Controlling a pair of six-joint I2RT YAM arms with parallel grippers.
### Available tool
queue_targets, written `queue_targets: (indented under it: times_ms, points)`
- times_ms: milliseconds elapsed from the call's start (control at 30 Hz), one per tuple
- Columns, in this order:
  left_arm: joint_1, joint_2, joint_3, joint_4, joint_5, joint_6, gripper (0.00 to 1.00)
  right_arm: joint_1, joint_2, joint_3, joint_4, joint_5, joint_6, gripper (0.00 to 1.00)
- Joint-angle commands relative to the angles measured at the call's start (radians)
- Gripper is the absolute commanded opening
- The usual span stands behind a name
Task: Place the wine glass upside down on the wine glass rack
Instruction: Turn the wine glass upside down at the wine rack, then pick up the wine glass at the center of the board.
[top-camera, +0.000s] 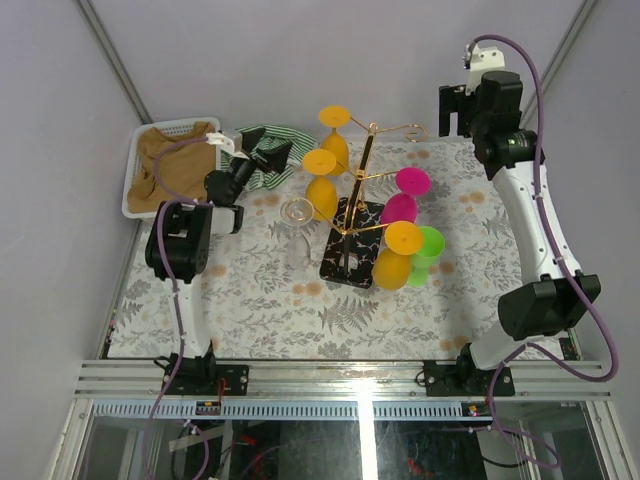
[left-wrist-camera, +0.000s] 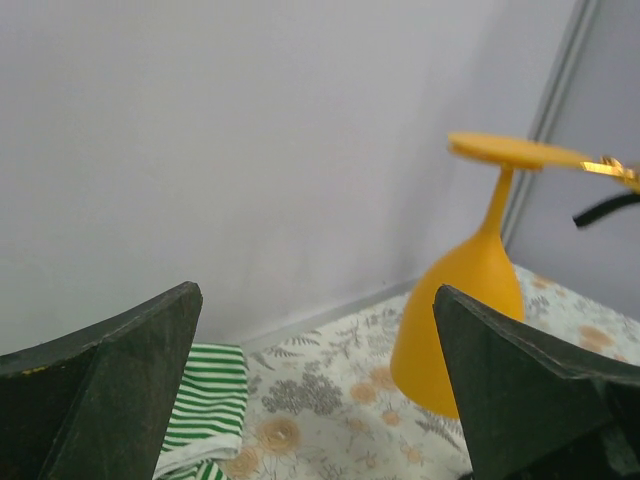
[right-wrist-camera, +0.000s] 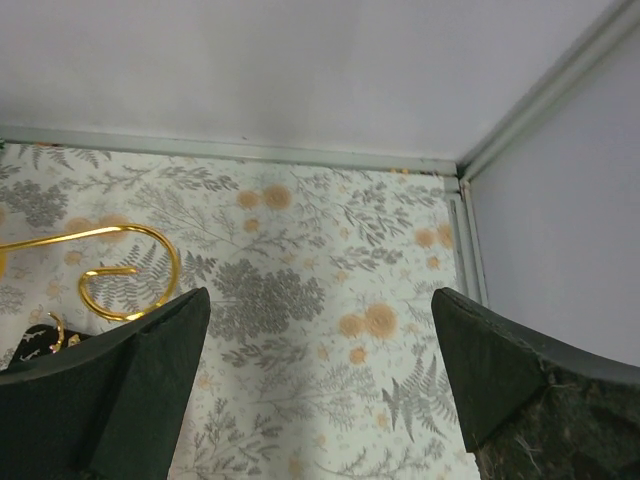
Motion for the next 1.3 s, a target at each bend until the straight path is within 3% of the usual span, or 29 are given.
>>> queue_targets:
  times_ms: [0, 333, 567, 1000, 1267]
  points:
    - [0.006, -0.133, -0.018, -0.099, -0.173, 0.031, 1.00, -0.026, -0.061, 0.015, -0.159, 0.071, 0.072, 0.99]
    - [-0.019, -0.374, 0.149, -0.712, -0.202, 0.090, 1.00, -0.069, -0.250, -0.287, -0.174, -0.015, 0.145, 0.98]
    - [-0.109, -0.520, 0.175, -0.805, -0.227, 0.165, 1.00, -0.069, -0.393, -0.469, -0.201, -0.159, 0.192, 0.92]
    - [-0.185, -0.668, 0.343, -1.107, -0.136, 0.003, 1.00, -0.069, -0.462, -0.608, -0.321, -0.330, 0.227, 0.82]
    - [-0.220, -0.734, 0.310, -1.100, -0.113, -0.078, 1.00, -0.069, -0.477, -0.716, -0.332, -0.354, 0.258, 0.72]
